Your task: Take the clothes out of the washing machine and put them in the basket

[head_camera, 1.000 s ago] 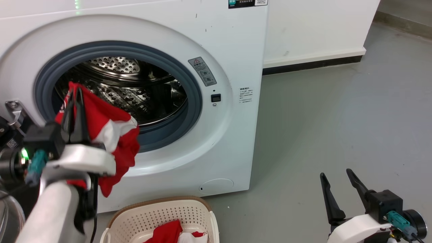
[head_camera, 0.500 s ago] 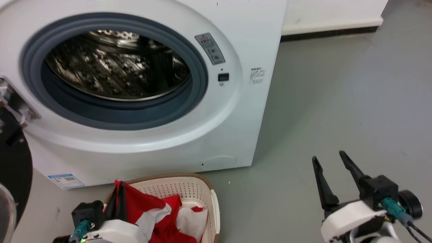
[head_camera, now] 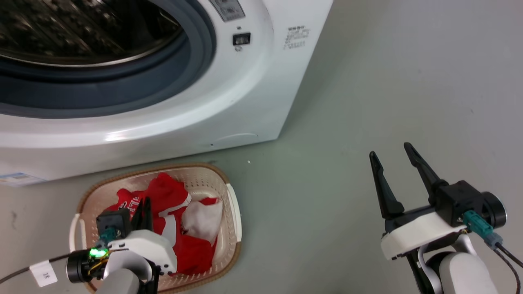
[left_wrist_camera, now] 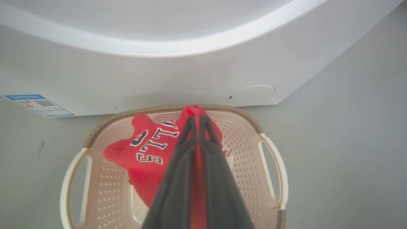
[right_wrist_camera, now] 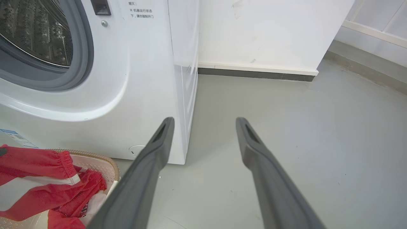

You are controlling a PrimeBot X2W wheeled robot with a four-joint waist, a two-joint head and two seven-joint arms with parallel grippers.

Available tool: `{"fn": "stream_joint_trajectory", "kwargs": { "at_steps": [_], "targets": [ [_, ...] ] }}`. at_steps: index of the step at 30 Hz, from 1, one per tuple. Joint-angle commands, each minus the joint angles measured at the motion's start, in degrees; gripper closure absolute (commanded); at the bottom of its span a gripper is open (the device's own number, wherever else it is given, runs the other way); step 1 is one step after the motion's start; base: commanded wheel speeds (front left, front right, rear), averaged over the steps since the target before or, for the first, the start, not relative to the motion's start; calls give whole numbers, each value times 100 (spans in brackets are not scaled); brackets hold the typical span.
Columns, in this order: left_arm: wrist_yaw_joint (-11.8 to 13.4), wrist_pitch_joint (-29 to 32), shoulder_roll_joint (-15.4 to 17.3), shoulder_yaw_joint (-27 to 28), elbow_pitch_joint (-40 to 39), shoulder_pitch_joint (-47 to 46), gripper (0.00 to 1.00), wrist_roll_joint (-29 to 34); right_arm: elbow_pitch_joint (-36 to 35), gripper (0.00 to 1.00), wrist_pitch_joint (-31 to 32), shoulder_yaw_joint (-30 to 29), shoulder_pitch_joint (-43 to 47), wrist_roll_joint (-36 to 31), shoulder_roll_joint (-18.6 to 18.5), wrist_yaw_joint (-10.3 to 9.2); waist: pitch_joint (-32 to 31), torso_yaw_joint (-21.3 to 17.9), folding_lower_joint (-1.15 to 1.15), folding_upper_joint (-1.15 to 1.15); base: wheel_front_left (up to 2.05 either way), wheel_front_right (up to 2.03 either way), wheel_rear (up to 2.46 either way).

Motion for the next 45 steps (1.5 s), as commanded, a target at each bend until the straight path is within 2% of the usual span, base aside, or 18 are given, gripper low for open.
{"fn": "stream_joint_trajectory", "kwargs": {
  "at_steps": [1,9,19,29,30,31,32,38,45],
  "targets": [
    [-54,-50,5,7,196,-168,100,26,8,0,-48,20,-144,61,7,-5,447,-245,-2,0,0,0,0],
    [-417,-142,-88,21,1785,-1160,100,-41,78,0,-209,92,-468,171,8,-5,1178,-445,-2,0,0,0,0],
    [-672,-231,-55,-26,3468,-2078,100,0,151,0,-447,217,-745,343,7,-4,1827,-692,-2,0,0,0,0],
    [-860,-263,-138,-37,4261,-2370,100,-63,271,0,-541,319,-844,421,6,-4,2015,-803,-2,0,0,0,0],
    [-874,-264,-144,-26,4311,-2374,93,-77,292,0,-551,325,-848,432,6,-4,2010,-809,-2,0,0,0,0],
    [-903,-265,-145,-51,4358,-2369,52,-66,314,0,-551,331,-866,434,6,-5,1987,-817,-2,0,0,0,0],
    [-924,-266,-157,-62,4396,-2356,0,-65,333,0,-558,326,-878,433,6,-5,1954,-819,-2,0,0,0,0],
    [-948,-289,-310,-165,4486,-2156,0,17,520,0,-595,299,-806,327,5,-5,1420,-703,-2,0,0,0,0],
    [-1042,-288,-637,-68,4134,-1525,0,-18,698,0,-480,263,-473,172,4,-4,235,-314,-2,0,0,0,0]
  ]
}}
